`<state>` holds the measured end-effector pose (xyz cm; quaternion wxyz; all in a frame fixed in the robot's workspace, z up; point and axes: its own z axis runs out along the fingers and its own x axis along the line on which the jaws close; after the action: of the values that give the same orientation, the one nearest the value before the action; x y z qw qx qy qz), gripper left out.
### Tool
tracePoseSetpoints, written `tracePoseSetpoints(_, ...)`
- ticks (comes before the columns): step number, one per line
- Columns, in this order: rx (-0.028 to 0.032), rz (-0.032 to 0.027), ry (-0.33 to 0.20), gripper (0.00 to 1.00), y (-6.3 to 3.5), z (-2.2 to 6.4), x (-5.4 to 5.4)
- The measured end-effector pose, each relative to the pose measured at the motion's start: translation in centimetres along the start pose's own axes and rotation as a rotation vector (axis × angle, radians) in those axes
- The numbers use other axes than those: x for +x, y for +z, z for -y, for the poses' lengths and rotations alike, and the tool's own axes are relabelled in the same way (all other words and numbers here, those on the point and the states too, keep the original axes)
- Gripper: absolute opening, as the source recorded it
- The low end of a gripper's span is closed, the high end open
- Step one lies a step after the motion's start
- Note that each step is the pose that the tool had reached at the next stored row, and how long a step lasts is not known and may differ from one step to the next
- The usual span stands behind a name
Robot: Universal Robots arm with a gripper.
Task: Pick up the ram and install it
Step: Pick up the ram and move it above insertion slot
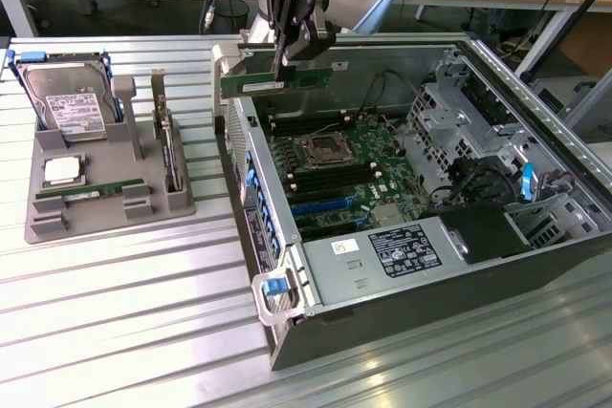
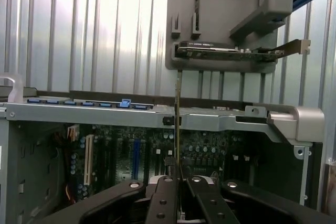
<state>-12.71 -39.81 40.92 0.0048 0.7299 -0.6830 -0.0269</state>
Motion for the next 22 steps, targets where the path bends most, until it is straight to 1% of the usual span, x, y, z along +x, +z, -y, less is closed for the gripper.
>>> tracePoseSetpoints(9,0.0001,0.0001,0.0,0.13,-0.07,1.5,0.1)
tracePoseSetpoints(11,0.0,0.0,0.0,0.13,-0.09,2.0,0.1)
tracePoseSetpoints(14,0.0001,0.0001,0.0,0.13,-0.11,2.47,0.2)
tracePoseSetpoints(17,0.0001,0.0001,0.0,0.13,-0.14,3.14,0.2)
tracePoseSetpoints(22,0.0001,0.0001,0.0,0.13,-0.17,3.87,0.3)
